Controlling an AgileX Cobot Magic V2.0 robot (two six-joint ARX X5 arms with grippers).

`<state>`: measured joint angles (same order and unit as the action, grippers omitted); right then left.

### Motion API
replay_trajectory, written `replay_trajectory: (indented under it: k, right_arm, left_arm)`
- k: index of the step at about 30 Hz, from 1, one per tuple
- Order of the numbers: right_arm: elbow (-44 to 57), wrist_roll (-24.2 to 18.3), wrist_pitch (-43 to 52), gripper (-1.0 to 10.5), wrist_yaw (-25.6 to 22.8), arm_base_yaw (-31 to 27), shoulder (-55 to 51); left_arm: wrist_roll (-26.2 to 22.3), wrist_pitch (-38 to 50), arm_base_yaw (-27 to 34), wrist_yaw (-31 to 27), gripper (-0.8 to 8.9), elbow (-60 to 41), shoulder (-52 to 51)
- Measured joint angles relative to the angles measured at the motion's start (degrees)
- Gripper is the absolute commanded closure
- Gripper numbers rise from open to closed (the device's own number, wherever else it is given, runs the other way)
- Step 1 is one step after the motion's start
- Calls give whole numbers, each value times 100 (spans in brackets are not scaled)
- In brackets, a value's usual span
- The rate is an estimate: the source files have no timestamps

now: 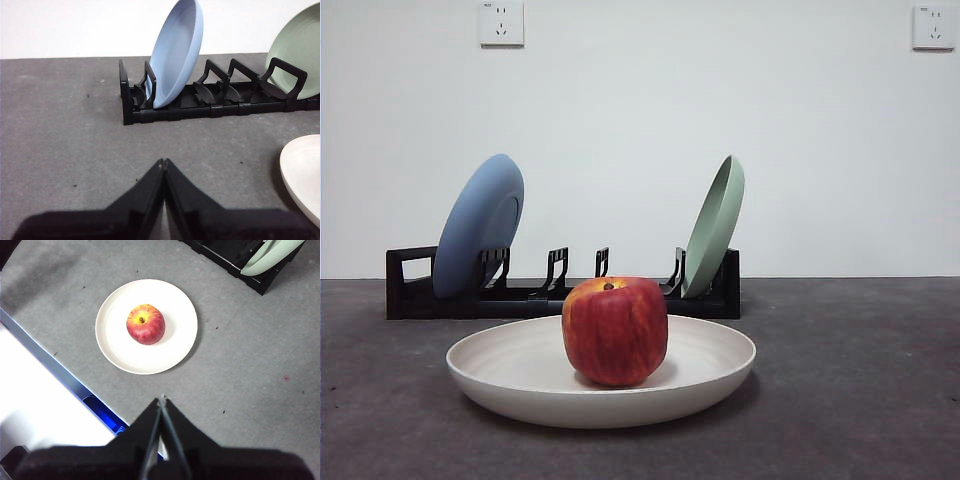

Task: Take the yellow plate from the plate rack,put the plate on the table,take the apple from the table,put the apple in the plate

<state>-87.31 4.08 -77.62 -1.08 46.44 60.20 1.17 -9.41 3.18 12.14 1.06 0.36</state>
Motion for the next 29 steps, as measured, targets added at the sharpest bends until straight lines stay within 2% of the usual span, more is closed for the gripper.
replay_trajectory:
  k: [24, 29]
  right_arm:
    - [0, -20, 0, 946, -4, 0, 0]
    - [17, -588, 284, 946, -321, -332, -205]
  left_arm:
    - [39, 9, 2, 28, 817, 0, 223]
    - [42, 9, 2, 28, 817, 0, 282]
